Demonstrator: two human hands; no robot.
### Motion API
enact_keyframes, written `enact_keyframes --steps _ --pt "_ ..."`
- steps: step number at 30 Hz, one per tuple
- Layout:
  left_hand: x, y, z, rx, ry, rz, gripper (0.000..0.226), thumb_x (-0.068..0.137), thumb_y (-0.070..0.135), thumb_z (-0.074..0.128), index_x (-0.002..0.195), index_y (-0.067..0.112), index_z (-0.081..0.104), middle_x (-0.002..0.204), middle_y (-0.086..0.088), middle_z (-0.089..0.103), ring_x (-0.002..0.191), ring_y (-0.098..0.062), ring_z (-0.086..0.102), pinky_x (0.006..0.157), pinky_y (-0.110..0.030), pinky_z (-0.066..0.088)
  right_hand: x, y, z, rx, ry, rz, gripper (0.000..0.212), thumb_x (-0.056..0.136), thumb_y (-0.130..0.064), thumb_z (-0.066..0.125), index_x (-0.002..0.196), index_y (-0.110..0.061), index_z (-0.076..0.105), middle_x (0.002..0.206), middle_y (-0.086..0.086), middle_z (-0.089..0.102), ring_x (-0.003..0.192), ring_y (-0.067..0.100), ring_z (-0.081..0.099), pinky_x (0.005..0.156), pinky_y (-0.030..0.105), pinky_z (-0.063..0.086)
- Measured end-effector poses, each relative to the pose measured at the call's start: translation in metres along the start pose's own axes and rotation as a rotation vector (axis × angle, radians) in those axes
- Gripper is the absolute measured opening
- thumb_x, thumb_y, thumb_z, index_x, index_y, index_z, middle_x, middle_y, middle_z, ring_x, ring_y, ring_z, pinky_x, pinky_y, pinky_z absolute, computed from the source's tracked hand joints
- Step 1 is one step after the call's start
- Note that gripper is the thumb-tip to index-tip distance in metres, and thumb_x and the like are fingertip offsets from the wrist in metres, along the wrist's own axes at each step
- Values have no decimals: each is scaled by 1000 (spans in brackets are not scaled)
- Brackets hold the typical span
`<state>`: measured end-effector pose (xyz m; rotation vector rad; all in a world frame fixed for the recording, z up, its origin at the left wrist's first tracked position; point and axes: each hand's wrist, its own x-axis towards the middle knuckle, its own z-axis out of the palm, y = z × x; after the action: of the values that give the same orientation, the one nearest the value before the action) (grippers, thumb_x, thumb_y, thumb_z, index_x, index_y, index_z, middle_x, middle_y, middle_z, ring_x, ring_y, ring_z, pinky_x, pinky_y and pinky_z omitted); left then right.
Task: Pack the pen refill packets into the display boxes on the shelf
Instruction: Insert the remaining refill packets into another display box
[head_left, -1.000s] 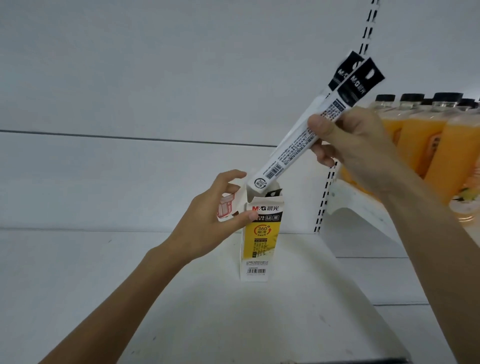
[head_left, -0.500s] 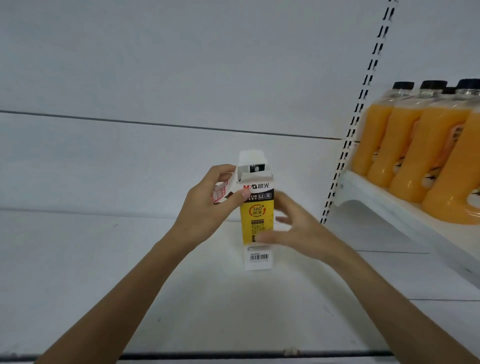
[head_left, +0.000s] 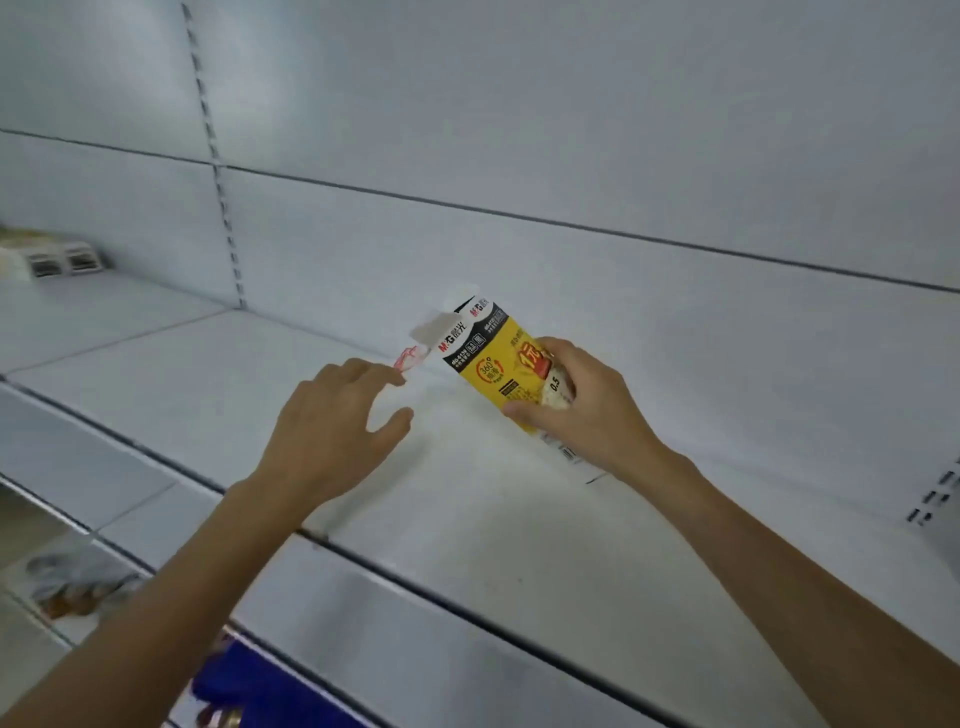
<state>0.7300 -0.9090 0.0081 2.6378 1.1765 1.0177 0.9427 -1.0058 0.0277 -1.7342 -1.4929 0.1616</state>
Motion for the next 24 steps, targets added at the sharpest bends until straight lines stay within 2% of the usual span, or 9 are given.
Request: enact_keyframes --steps 5,7,11,15,20,24 --pt "-52 -79 -64 184 48 -221 31 86 33 58 114 19 60 118 -3 60 106 -26 53 86 -40 41 43 -61 92 -62 -228 -193 60 69 -54 71 120 -32 47 103 -7 61 87 15 62 78 42 53" --pt "-67 -102 -86 237 63 -291 29 87 35 56 111 21 61 114 0 61 103 -23 55 83 -38 42 55 -92 128 -54 -288 -273 60 71 -54 70 121 -29 47 105 -8 61 92 14 61 81 40 51" --pt "-95 -149 -116 320 28 -392 25 87 38 53 106 24 62 106 6 62 97 -16 57 72 -30 40 75 -151 197 -30 -389 -409 59 73 -55 67 121 -28 46 106 -6 62 86 16 63 80 39 52" --pt "-115 -212 -138 324 22 -481 22 86 36 54 102 24 64 103 5 62 96 -18 57 75 -34 46 97 -199 262 -50 -441 -498 62 75 -54 66 126 -27 43 113 -7 59 100 15 57 79 33 45" --pt "-111 -299 -173 321 -17 -520 19 87 33 55 101 24 64 104 3 61 89 -16 57 75 -35 48 132 -261 344 -47 -477 -537 65 74 -55 66 128 -27 42 113 -5 59 102 17 56 84 39 48" --pt "-92 -369 -207 415 -89 -520 23 89 34 50 107 24 61 105 2 60 95 -18 57 78 -35 48 163 -309 397 -51 -474 -528 64 76 -54 65 129 -26 41 114 -5 59 102 17 56 80 34 44"
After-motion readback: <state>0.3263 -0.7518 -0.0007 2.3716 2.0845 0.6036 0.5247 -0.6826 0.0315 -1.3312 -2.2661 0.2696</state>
